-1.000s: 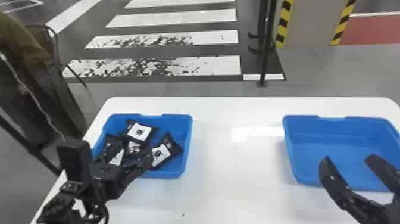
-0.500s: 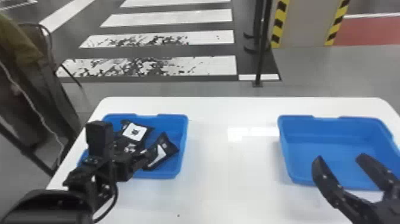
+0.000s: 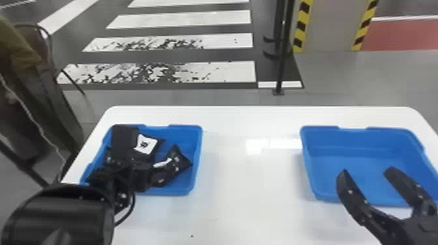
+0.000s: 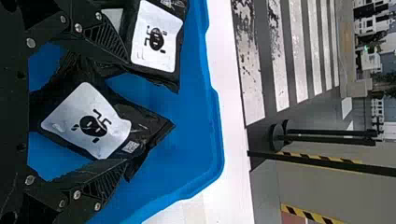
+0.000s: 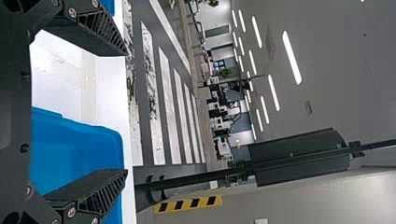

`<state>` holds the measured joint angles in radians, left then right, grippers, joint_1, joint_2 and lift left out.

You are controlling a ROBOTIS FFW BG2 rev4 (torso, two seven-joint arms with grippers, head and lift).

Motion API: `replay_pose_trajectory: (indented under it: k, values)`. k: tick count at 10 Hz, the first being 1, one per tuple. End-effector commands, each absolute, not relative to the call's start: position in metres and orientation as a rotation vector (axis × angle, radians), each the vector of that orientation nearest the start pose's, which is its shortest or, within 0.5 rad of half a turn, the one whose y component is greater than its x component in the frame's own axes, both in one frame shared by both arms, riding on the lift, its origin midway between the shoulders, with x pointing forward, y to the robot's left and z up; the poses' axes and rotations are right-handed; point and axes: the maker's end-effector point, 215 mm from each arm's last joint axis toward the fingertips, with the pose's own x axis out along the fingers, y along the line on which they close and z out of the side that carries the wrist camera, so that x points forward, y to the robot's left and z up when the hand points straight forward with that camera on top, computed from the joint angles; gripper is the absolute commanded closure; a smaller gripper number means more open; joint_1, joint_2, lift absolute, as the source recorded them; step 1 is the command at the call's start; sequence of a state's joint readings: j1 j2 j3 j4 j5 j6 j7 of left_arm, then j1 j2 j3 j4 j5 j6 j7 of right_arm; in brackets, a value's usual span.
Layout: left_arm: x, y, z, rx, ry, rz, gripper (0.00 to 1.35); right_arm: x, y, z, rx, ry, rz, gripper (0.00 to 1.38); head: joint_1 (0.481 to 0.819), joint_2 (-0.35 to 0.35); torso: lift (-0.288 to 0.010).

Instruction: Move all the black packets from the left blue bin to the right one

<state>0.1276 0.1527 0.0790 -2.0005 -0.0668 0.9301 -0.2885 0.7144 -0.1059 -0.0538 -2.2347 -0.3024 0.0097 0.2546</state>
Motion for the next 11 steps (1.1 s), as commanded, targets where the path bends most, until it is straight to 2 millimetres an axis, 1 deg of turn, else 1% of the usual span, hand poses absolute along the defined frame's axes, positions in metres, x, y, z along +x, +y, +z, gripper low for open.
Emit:
replay_pose_trajectory:
  k: [1, 2, 3, 4, 5, 6, 7, 8, 9, 10, 11]
  values:
    - [0.501, 0.282, -0.450, 0.116, 0.679, -0.132, 0.30, 0.382, -0.200, -0.311, 0.193, 0.034, 0.273, 0.14, 0.695, 0.105, -0.140]
    - [0.497, 0.280, -0.462, 0.131, 0.745, -0.138, 0.36, 0.382, -0.199, -0.311, 0.195, 0.034, 0.275, 0.14, 0.695, 0.106, -0.140]
    - [0.487, 0.276, -0.478, 0.122, 0.828, -0.153, 0.51, 0.383, -0.198, -0.312, 0.196, 0.034, 0.276, 0.14, 0.695, 0.103, -0.140]
    - [0.486, 0.276, -0.481, 0.137, 0.853, -0.156, 0.67, 0.384, -0.198, -0.311, 0.198, 0.032, 0.276, 0.14, 0.695, 0.100, -0.140]
    - [0.488, 0.278, -0.479, 0.154, 0.847, -0.161, 0.97, 0.384, -0.198, -0.312, 0.200, 0.034, 0.276, 0.14, 0.695, 0.098, -0.140]
    - [0.492, 0.283, -0.474, 0.162, 0.817, -0.159, 1.19, 0.384, -0.198, -0.312, 0.200, 0.034, 0.276, 0.14, 0.695, 0.098, -0.140]
    - [0.493, 0.289, -0.459, 0.177, 0.781, -0.145, 1.20, 0.384, -0.198, -0.312, 0.202, 0.034, 0.276, 0.14, 0.695, 0.103, -0.140]
    - [0.489, 0.294, -0.441, 0.187, 0.756, -0.129, 1.20, 0.384, -0.198, -0.312, 0.200, 0.034, 0.276, 0.14, 0.695, 0.111, -0.140]
    - [0.481, 0.301, -0.418, 0.200, 0.728, -0.104, 1.20, 0.384, -0.198, -0.311, 0.200, 0.031, 0.276, 0.14, 0.695, 0.116, -0.140]
    - [0.475, 0.303, -0.390, 0.219, 0.674, -0.091, 1.20, 0.384, -0.198, -0.310, 0.204, 0.031, 0.276, 0.14, 0.695, 0.124, -0.140]
    - [0.475, 0.297, -0.370, 0.209, 0.620, -0.112, 1.20, 0.385, -0.193, -0.312, 0.244, 0.030, 0.287, 0.14, 0.695, 0.134, -0.140]
